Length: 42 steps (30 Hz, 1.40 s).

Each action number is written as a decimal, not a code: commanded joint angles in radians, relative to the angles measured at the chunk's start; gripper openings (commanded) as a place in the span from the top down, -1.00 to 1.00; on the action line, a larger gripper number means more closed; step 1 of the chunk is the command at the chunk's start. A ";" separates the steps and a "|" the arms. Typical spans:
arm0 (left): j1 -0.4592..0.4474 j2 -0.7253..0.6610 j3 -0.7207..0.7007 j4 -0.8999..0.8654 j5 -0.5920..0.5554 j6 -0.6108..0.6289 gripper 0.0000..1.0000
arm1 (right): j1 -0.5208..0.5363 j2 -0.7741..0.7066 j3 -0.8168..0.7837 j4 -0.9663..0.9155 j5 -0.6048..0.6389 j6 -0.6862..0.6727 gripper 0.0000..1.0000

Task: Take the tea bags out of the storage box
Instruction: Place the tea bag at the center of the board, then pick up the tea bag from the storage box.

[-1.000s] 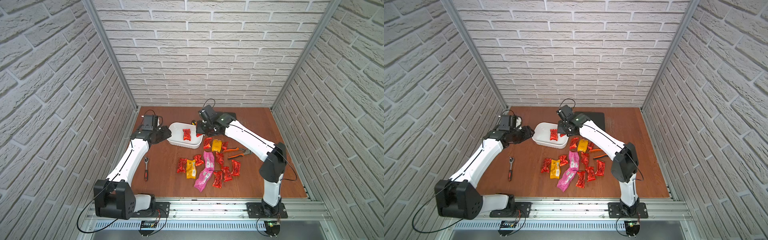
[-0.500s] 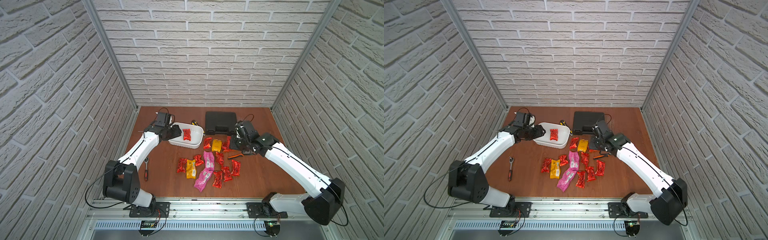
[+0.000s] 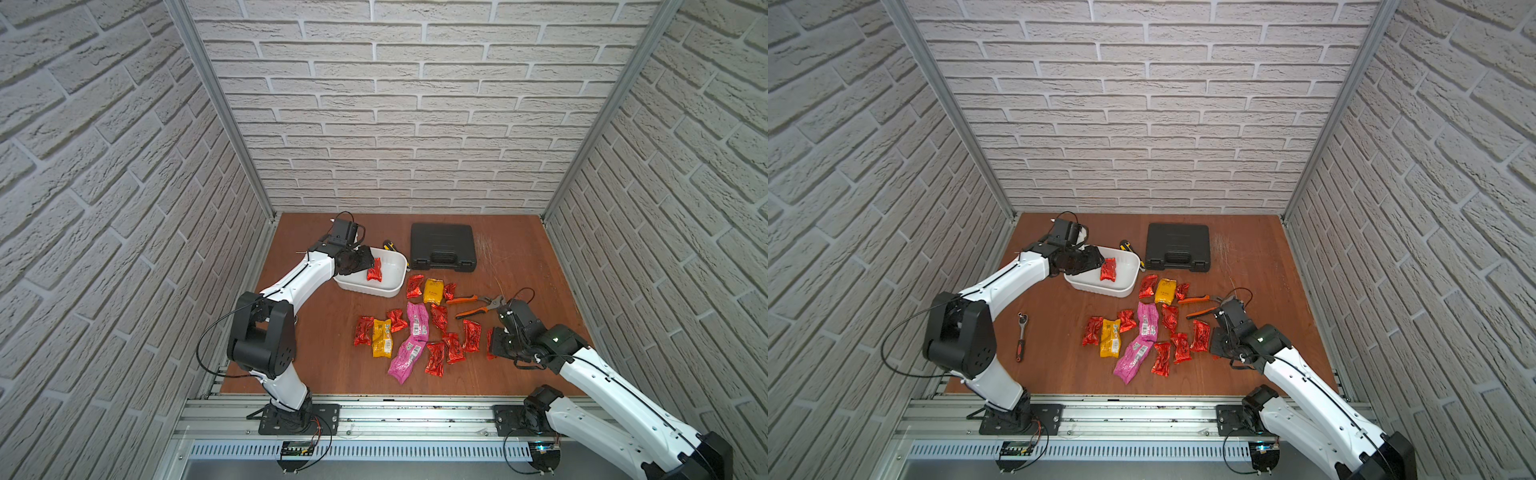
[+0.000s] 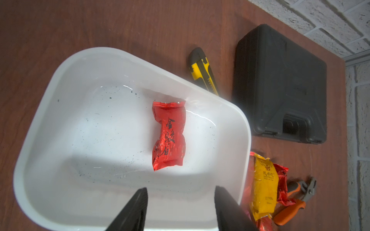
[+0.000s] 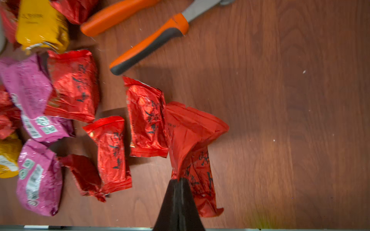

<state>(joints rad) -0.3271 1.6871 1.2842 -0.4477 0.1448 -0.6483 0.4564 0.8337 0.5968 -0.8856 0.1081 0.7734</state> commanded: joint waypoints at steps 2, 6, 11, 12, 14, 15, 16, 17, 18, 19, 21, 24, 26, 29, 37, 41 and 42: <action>-0.007 0.026 0.024 0.012 -0.028 -0.010 -0.17 | -0.017 0.005 -0.063 0.163 0.011 0.009 0.96; -0.007 0.042 0.035 -0.002 -0.030 0.007 -0.18 | -0.028 0.035 -0.083 0.228 0.005 -0.014 0.96; -0.008 0.066 0.057 -0.015 -0.034 0.033 -0.20 | -0.037 0.056 -0.058 0.176 0.035 -0.016 -0.01; -0.007 0.075 0.066 -0.018 -0.034 0.039 -0.21 | -0.038 0.054 -0.041 0.150 0.047 -0.018 -0.16; -0.006 0.096 0.087 -0.026 -0.031 0.058 -0.21 | -0.038 0.047 -0.002 0.106 0.068 -0.030 -0.33; -0.006 0.110 0.100 -0.034 -0.030 0.070 -0.21 | -0.038 0.044 0.026 0.087 0.079 -0.039 -0.37; -0.005 0.122 0.114 -0.042 -0.031 0.082 -0.21 | -0.039 0.043 0.053 0.073 0.086 -0.048 -0.40; -0.004 0.139 0.129 -0.055 -0.031 0.093 -0.21 | -0.039 0.042 0.081 0.062 0.095 -0.059 -0.41; 0.001 0.158 0.142 -0.065 -0.028 0.106 -0.21 | -0.039 0.046 0.112 0.055 0.103 -0.069 -0.42; 0.002 0.174 0.150 -0.071 -0.026 0.112 -0.21 | -0.040 0.049 0.137 0.050 0.109 -0.077 -0.42; 0.012 0.208 0.163 -0.076 -0.008 0.120 -0.19 | -0.042 0.070 0.189 0.046 0.112 -0.093 -0.42; 0.019 0.254 0.184 -0.072 0.022 0.134 -0.14 | -0.042 0.113 0.242 0.051 0.100 -0.111 -0.42; 0.020 0.286 0.202 -0.068 0.039 0.142 -0.06 | -0.043 0.140 0.262 0.058 0.088 -0.118 -0.42; 0.025 0.329 0.231 -0.068 0.052 0.151 0.12 | -0.044 0.176 0.279 0.068 0.069 -0.120 -0.42; 0.040 0.385 0.282 -0.063 0.088 0.169 0.80 | -0.045 0.203 0.305 0.065 0.061 -0.119 -0.41; 0.044 0.355 0.284 -0.069 0.090 0.186 1.00 | -0.045 0.201 0.307 0.065 0.055 -0.113 -0.42; 0.043 0.335 0.279 -0.069 0.087 0.190 1.00 | -0.045 0.202 0.308 0.066 0.053 -0.112 -0.42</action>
<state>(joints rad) -0.2909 2.0602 1.5524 -0.5167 0.2264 -0.4843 0.4187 1.0409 0.8856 -0.8223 0.1623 0.6655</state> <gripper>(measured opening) 0.060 0.709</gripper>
